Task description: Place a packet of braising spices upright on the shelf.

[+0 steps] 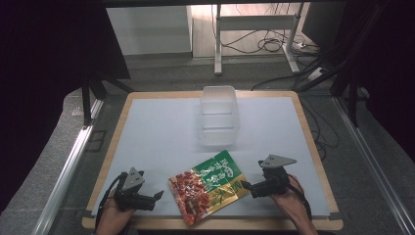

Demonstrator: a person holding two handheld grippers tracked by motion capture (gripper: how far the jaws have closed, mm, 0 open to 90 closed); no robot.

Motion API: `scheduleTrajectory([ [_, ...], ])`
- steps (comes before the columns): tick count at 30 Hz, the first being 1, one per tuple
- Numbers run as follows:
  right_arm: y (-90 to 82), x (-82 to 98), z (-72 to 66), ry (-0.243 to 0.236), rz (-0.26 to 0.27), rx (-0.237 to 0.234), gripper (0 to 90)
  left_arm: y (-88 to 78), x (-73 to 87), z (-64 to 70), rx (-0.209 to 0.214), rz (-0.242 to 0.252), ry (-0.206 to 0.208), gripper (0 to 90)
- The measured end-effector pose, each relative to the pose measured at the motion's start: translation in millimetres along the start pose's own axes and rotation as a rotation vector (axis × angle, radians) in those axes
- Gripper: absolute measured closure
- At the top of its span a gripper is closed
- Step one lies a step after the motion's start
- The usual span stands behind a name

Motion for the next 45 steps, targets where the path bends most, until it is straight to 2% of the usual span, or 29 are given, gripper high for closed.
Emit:
scheduleTrajectory([
  [6,11.5,-1.3,-9.2,0.027,-0.019,-0.043,1.6,0.2,0.5,0.4,-0.001,-0.008,0.011,2.0],
  [9,17.5,0.2,-13.4,0.0,-0.049,-0.045,4.9,0.3,0.5,0.6,-0.001,-0.009,0.014,2.0],
  [10,17.5,0.2,-13.4,0.0,-0.049,-0.045,4.9,0.3,0.5,0.6,-0.001,-0.009,0.014,2.0],
  [13,24.3,3.0,-17.5,-0.002,-0.106,-0.051,11.4,0.3,0.6,0.8,-0.001,-0.01,0.016,2.0],
  [14,24.3,3.0,-17.5,-0.002,-0.106,-0.051,11.4,0.3,0.6,0.8,-0.001,-0.01,0.016,2.0],
  [15,27.5,4.2,-17.6,-0.021,-0.126,-0.048,17.9,0.5,0.5,0.9,-0.001,-0.007,0.013,2.0],
  [16,27.5,4.2,-17.6,-0.021,-0.126,-0.048,17.9,0.5,0.5,0.9,-0.001,-0.007,0.013,2.0],
  [17,30.5,3.6,-18.0,-0.008,-0.13,-0.058,25.2,0.4,0.4,0.8,-0.001,-0.007,0.013,2.1],
  [18,30.5,3.6,-18.0,-0.008,-0.13,-0.058,25.2,0.4,0.4,0.8,-0.001,-0.007,0.013,2.0],
  [20,35.6,1.0,-18.4,-0.003,-0.129,-0.07,32.4,0.4,0.5,0.7,-0.001,-0.007,0.013,2.0],
  [25,45.5,2.8,-17.8,-0.003,-0.162,-0.076,40.9,0.5,0.5,1.1,0.0,-0.007,0.014,2.0],
  [32,53.5,-2.6,-22.5,0.011,-0.159,-0.115,46.7,0.4,0.6,1.0,0.002,-0.01,0.021,2.0],
  [34,56.9,-4.5,-25.7,-0.009,-0.16,-0.13,54.8,0.4,0.7,1.2,0.003,-0.011,0.022,2.1],
  [36,58.8,-4.8,-26.8,-0.053,-0.164,-0.116,59.3,0.4,0.8,1.2,0.003,-0.011,0.022,2.1],
  [37,58.8,-4.8,-26.8,-0.053,-0.164,-0.116,59.3,0.4,0.7,1.2,0.003,-0.011,0.022,2.1],
  [38,60.5,-6.3,-28.4,-0.086,-0.159,-0.107,66.2,0.3,0.7,1.1,0.003,-0.01,0.024,2.1],
  [40,61.1,-9.3,-29.0,-0.106,-0.153,-0.101,73.1,0.3,0.8,1.3,0.002,-0.011,0.021,2.1],
  [42,61.5,-10.6,-29.8,-0.101,-0.15,-0.1,76.5,0.3,0.7,1.4,0.002,-0.011,0.022,2.1],
  [43,62.6,-10.4,-30.7,-0.105,-0.16,-0.105,82.4,0.3,0.7,1.4,0.001,-0.011,0.023,2.1],
  [45,63.9,-9.2,-32.8,-0.101,-0.171,-0.115,87.2,0.4,0.8,1.5,0.001,-0.01,0.025,2.1],
])
Point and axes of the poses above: each handheld gripper's, and its own axes: y roughly forward along the jaws, x roughly out of its underside, z roughly to its right, the point moved 10 cm from there along y, roughly forward along the jaws, and after that the axes turned 11 degrees about z, right-handed, at the moved point
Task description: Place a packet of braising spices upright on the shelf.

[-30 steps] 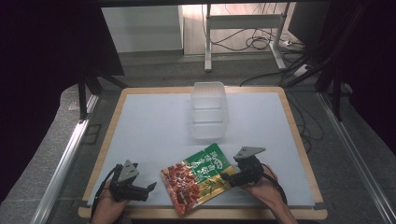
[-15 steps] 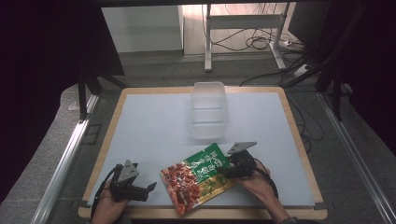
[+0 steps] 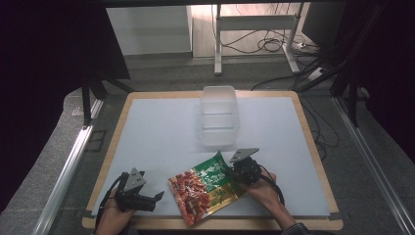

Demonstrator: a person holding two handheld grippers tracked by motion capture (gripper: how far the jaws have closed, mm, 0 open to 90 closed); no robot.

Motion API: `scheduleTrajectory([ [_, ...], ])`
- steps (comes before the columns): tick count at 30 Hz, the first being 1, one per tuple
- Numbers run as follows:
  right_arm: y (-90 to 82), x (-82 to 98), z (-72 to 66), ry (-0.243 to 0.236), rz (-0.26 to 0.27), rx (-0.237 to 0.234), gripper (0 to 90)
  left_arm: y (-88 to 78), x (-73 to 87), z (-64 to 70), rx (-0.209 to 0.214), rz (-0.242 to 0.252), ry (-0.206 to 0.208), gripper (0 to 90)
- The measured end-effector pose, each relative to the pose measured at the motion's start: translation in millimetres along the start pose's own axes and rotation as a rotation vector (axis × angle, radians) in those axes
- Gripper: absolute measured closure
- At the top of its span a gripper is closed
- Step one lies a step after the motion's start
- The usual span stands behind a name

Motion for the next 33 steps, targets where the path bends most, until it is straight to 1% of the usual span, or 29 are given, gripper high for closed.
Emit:
scheduleTrajectory([
  [1,0.5,-0.1,-0.7,-0.002,-0.004,0.0,88.7,0.0,0.0,0.0,0.0,0.0,0.0,2.1],
  [4,0.2,-2.1,-1.9,-0.012,0.0,0.004,89.0,0.0,0.0,0.0,-0.001,0.001,0.001,2.1],
  [6,-1.5,-5.4,-3.1,0.001,-0.003,0.009,89.1,-0.3,-0.1,-0.2,-0.001,0.001,-0.001,2.1],
  [9,-3.3,-8.0,-3.9,0.005,0.0,0.009,89.1,-0.3,-0.2,-0.5,-0.001,0.003,-0.005,2.1],
  [13,-10.4,-15.1,-6.5,-0.005,0.022,-0.005,88.8,-0.5,-0.3,-0.8,-0.004,0.005,-0.008,2.1],
  [18,-16.4,-21.9,-8.4,0.013,0.039,-0.024,88.7,-0.4,-0.3,-0.6,-0.004,0.005,-0.006,2.1],
  [19,-19.9,-26.1,-8.8,0.023,0.044,-0.04,88.7,-0.4,-0.3,-0.8,-0.004,0.005,-0.008,2.1],
  [22,-24.4,-33.7,-9.7,0.049,0.06,-0.067,88.8,-0.5,-0.5,-0.9,-0.003,0.009,-0.017,2.1],
  [27,-27.7,-41.7,-11.6,0.049,0.061,-0.078,88.9,-0.4,-0.5,-1.1,-0.003,0.007,-0.013,2.1],
  [31,-33.1,-57.7,-15.3,0.049,0.082,-0.089,88.9,-0.5,-0.5,-1.0,-0.004,0.007,-0.009,2.1],
  [33,-35.5,-65.4,-16.7,0.041,0.093,-0.091,89.0,-0.5,-0.6,-1.1,-0.003,0.009,-0.013,2.1],
])
Point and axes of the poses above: each handheld gripper's, and its own axes: y roughly forward along the jaws, x roughly out of its underside, z roughly to its right, the point moved 10 cm from there along y, roughly forward along the jaws, and after that the axes turned 11 degrees about z, right-handed, at the moved point
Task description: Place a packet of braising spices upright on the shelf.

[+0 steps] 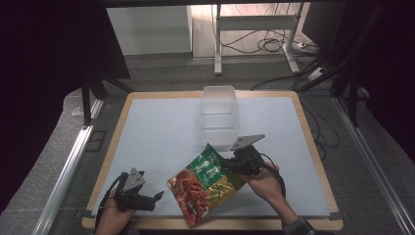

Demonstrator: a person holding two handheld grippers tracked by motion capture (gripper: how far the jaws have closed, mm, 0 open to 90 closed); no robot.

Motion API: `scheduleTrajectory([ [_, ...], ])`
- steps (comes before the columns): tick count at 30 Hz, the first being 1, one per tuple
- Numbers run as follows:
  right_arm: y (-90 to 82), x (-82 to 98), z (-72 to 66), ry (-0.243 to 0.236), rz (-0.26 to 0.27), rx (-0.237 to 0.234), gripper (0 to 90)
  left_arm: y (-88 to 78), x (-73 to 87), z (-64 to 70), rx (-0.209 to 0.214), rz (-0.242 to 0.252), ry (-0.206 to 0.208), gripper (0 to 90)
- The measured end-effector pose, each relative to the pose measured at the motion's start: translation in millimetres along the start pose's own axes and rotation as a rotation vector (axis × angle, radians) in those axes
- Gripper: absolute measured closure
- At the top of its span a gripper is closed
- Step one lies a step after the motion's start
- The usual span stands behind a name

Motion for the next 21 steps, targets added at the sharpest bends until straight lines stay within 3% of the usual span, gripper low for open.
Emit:
scheduleTrajectory([
  [7,-2.3,-23.7,-5.1,-0.004,0.024,-0.022,89.0,-0.8,-0.9,-1.0,0.01,0.012,-0.015,2.0],
  [11,-2.6,-35.5,-8.9,-0.028,0.031,-0.034,89.1,-1.2,-1.4,-1.6,0.013,0.02,-0.028,2.0],
  [21,-2.9,-65.2,-12.8,-0.09,0.022,-0.033,89.2,-1.3,-1.2,-1.4,0.014,0.016,-0.014,1.9],
])
Point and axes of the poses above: each handheld gripper's, and its own axes: y roughly forward along the jaws, x roughly out of its underside, z roughly to its right, the point moved 10 cm from there along y, roughly forward along the jaws, and after that the axes turned 11 degrees about z, right-handed, at the moved point
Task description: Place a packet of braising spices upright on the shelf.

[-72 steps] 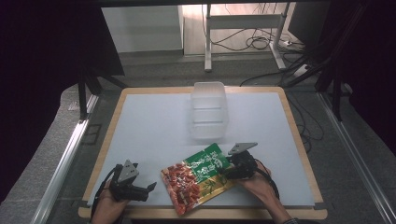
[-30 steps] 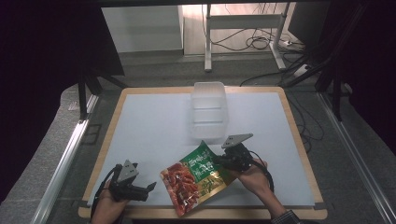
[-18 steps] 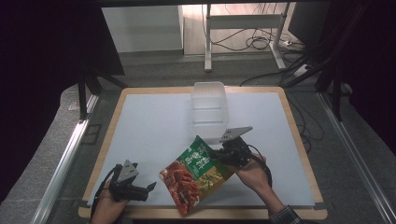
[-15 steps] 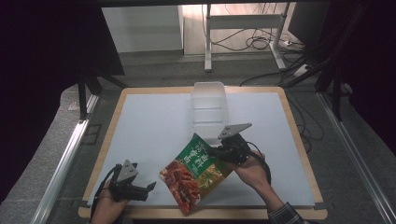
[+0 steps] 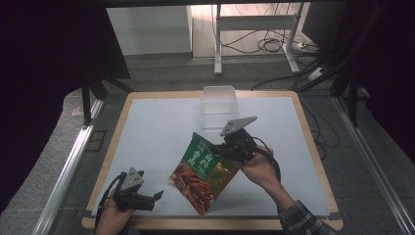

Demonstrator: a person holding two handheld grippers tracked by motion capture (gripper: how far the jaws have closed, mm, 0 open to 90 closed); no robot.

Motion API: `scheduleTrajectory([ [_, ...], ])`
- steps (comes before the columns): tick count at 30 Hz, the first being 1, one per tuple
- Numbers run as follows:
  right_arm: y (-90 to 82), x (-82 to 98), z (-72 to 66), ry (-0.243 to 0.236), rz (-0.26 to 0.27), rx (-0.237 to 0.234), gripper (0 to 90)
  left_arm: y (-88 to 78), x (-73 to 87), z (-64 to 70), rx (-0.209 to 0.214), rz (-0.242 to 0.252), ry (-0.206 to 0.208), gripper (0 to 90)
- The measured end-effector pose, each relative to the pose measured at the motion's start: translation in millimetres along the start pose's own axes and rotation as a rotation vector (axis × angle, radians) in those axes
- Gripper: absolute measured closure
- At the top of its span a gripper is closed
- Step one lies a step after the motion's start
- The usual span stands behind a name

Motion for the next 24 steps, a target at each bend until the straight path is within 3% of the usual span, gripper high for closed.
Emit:
scheduleTrajectory([
  [6,1.3,-16.4,-2.7,-0.015,0.006,-0.015,89.2,0.4,-0.1,0.1,-0.004,0.001,-0.001,1.9],
  [14,3.5,-45.6,-7.8,-0.069,0.03,-0.021,89.2,0.4,-0.2,-0.4,-0.005,0.003,-0.001,1.8],
  [24,8.9,-66.6,-5.1,-0.086,0.048,-0.019,89.2,0.7,-0.3,-0.1,-0.004,0.002,0.0,1.8],
])
Point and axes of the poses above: each handheld gripper's, and its own axes: y roughly forward along the jaws, x roughly out of its underside, z roughly to its right, the point moved 10 cm from there along y, roughly forward along the jaws, and after that the axes turned 11 degrees about z, right-handed, at the moved point
